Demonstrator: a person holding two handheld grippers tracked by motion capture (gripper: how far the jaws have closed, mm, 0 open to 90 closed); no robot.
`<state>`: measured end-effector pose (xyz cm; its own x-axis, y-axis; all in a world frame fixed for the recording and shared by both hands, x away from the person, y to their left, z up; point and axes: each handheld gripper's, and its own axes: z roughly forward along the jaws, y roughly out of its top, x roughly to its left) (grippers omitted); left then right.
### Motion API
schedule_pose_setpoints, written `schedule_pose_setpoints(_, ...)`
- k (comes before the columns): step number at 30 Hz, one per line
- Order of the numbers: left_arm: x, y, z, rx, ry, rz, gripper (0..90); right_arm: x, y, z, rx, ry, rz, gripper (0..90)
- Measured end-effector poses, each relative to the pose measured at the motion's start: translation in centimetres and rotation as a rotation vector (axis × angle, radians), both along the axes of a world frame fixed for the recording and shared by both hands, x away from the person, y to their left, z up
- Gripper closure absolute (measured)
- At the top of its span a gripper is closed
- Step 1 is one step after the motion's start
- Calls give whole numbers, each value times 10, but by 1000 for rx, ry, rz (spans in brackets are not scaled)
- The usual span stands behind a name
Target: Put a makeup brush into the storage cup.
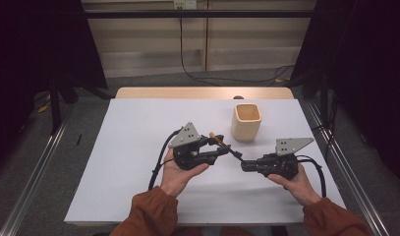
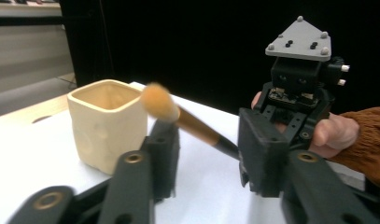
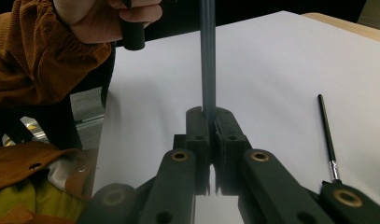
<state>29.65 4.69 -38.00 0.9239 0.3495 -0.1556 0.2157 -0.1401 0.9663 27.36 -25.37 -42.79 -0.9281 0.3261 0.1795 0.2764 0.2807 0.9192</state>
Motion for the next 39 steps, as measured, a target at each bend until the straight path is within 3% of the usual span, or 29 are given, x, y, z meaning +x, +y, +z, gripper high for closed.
schedule_pose_setpoints(5,1,3,-2,-42,47,-15,697,0,0,0,-4,2,3,861)
schedule_pose_setpoints(17,3,5,-2,-72,96,-62,760,0,2,-3,-22,6,10,856)
schedule_pose_setpoints(23,2,6,0,-100,126,-111,818,0,3,-4,-19,5,9,843)
schedule_pose_setpoints(25,1,4,3,-95,124,-137,833,1,2,-4,-17,6,0,828)
schedule_pose_setpoints(31,-2,2,5,-81,108,-143,840,1,2,-5,-8,11,-4,792)
schedule_pose_setpoints(35,-1,2,4,-68,108,-141,840,1,2,-4,0,15,-5,692)
schedule_pose_setpoints(39,-1,2,4,-64,107,-137,840,1,1,-3,17,24,-11,518)
